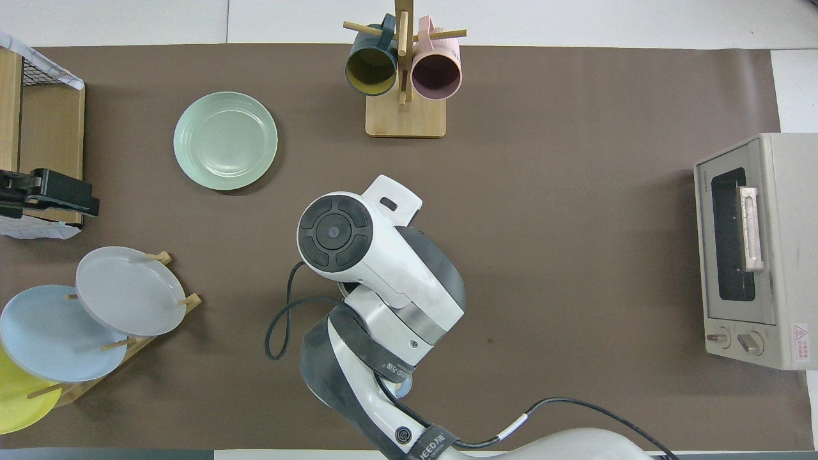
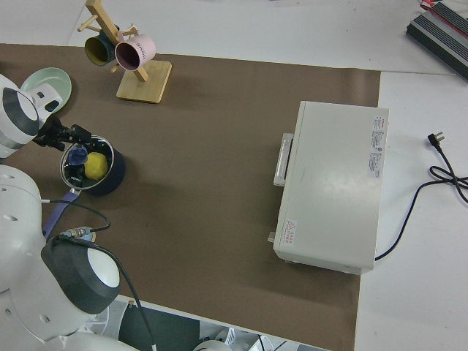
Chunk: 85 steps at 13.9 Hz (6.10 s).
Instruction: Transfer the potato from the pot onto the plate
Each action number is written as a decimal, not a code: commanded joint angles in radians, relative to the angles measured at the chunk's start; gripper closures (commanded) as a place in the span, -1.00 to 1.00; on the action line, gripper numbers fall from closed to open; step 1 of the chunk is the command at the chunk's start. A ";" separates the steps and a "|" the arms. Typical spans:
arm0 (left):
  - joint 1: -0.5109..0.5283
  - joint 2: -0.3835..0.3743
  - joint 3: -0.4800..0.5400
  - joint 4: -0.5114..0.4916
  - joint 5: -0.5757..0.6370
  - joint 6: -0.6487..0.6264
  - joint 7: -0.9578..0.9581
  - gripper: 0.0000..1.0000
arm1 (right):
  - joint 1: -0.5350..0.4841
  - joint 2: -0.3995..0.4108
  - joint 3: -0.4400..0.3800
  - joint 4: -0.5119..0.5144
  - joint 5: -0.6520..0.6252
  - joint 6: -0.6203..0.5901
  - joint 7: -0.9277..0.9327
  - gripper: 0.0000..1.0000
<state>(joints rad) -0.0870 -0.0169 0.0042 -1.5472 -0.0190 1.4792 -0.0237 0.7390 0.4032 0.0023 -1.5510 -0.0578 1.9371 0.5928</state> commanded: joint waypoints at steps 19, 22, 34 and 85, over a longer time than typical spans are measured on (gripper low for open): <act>0.010 -0.026 -0.006 -0.027 -0.009 0.001 -0.010 -1.00 | 0.020 -0.076 -0.001 -0.161 -0.010 0.135 0.007 -0.27; 0.013 -0.026 -0.006 -0.027 -0.009 0.001 -0.010 -1.00 | 0.019 -0.076 -0.001 -0.156 -0.010 0.137 -0.001 0.48; -0.103 -0.020 -0.017 -0.062 -0.007 0.154 -0.121 -1.00 | -0.298 -0.214 -0.007 -0.171 -0.014 -0.038 -0.566 0.76; -0.692 0.219 -0.006 -0.538 0.116 0.834 -0.938 -1.00 | -0.710 -0.423 0.036 0.003 0.007 -0.541 -0.726 -1.00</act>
<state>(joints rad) -0.7878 0.1884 0.0012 -2.0683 0.0590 2.2797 -0.9545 0.0271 0.0021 0.0413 -1.5208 -0.0446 1.4019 -0.1473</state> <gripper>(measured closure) 0.000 0.000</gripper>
